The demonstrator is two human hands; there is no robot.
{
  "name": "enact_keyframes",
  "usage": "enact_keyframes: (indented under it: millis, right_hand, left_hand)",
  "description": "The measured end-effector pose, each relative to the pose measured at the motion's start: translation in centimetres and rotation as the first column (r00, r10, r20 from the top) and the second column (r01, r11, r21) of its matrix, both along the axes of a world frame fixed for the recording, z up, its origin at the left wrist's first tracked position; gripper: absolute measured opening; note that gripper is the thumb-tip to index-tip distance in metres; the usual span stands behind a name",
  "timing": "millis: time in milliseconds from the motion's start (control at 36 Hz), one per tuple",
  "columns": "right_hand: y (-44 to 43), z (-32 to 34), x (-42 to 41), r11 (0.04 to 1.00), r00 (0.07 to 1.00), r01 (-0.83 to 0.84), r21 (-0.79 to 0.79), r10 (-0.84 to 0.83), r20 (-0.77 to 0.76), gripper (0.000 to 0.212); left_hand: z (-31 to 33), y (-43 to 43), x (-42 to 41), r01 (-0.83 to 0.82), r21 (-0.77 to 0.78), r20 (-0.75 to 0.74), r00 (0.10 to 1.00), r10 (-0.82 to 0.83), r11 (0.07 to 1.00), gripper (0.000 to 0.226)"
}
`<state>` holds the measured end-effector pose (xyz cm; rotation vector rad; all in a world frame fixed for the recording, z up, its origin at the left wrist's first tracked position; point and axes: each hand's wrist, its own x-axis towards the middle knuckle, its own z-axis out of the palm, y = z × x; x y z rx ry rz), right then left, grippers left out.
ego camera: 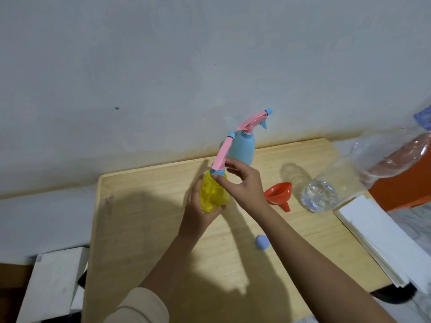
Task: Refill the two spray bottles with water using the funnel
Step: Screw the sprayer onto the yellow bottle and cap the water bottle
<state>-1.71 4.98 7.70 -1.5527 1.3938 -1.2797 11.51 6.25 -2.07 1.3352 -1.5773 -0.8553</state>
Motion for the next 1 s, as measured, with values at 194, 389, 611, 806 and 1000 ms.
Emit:
enact_keyframes:
  millis: [194,389,611,806,1000]
  right_hand:
    - [-1.0,0.5,-0.9,0.999,0.997,-0.044,0.029,0.042,0.068,0.030]
    - [-2.3,2.1,-2.0,0.993,0.993,-0.053,0.105,0.041,0.109,0.023]
    - [-2.7,5.4,-1.2,0.997,0.985,-0.043,0.065,0.032,0.167,0.019]
    - [-2.5,7.8,0.7,0.997,0.977,0.074,-0.027,-0.067,0.204,0.014]
    - [-2.1,10.6,1.1,0.990,0.914,0.124,-0.067,-0.088,0.395,0.019]
  left_hand:
    - [1.3,-1.0,0.7,0.122,0.021,0.073,0.990,-0.124,0.992,0.095]
    - [4.3,-1.3,1.5,0.212,0.122,0.164,0.959,-0.231,0.969,0.097]
    - [8.1,-1.8,1.9,0.212,0.155,0.122,0.965,-0.232,0.965,0.097]
    - [11.9,-1.6,0.9,0.218,0.076,0.059,0.973,-0.222,0.973,0.096]
    - [14.6,-1.8,-0.2,0.206,0.050,-0.039,0.978,-0.205,0.977,0.098]
